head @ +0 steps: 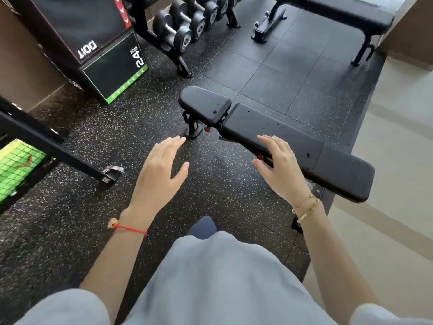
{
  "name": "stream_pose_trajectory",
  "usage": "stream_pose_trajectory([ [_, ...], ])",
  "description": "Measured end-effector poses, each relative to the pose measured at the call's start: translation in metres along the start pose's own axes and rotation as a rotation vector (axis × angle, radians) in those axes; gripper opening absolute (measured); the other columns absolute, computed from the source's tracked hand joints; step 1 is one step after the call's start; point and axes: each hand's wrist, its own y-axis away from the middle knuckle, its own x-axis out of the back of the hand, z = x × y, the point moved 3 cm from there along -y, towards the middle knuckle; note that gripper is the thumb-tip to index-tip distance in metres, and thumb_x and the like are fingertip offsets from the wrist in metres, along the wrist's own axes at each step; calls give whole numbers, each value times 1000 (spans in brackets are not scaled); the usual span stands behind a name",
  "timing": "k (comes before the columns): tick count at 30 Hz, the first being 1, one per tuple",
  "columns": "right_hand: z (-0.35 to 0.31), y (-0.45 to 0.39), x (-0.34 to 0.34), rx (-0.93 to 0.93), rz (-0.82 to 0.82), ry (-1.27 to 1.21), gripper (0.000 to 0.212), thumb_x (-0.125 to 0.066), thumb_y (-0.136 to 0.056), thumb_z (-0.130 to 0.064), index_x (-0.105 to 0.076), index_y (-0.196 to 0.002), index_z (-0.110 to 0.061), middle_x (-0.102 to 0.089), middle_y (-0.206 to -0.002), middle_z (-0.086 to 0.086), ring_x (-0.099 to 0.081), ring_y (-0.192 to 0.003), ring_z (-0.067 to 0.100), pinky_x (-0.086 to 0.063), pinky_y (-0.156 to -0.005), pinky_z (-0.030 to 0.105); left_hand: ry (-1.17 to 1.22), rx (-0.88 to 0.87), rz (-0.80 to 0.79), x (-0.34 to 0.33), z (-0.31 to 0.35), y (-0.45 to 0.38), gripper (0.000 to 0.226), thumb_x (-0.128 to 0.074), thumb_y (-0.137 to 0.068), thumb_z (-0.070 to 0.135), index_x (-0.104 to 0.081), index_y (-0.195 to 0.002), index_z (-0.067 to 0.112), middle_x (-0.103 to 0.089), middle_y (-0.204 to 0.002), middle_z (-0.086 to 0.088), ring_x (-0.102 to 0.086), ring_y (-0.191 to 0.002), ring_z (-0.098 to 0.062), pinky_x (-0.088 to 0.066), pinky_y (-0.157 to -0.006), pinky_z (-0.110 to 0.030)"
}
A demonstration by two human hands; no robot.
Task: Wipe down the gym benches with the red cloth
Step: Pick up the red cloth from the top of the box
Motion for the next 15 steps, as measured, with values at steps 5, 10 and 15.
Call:
stream_pose_trajectory([
  [5,-19,-24,-22,68,-84,2,53,-59,-93,-27,-41,-142,-17,-46,-144,0,-33,-140,19,-25,-117,46,7,106,43,4,-25,11,53,-55,-97,25,-41,-147,14,-44,-151,-2,-33,-145,-15,-28,-120,-44],
  [10,-45,-68,-51,141,-169,-5,53,-58,-94,-27,-40,-143,-18,-44,-146,0,-31,-141,18,-21,-120,44,-1,219,97,15,-64,8,53,-56,-97,25,-41,-146,15,-45,-150,-1,-33,-144,-15,-27,-121,-44],
  [15,-84,-137,-90,215,-226,-13,53,-60,-93,-26,-42,-142,-17,-45,-144,0,-33,-139,19,-24,-119,43,4,309,140,36,-117,-20,52,-55,-97,27,-41,-147,17,-45,-150,0,-31,-145,-13,-25,-122,-42],
])
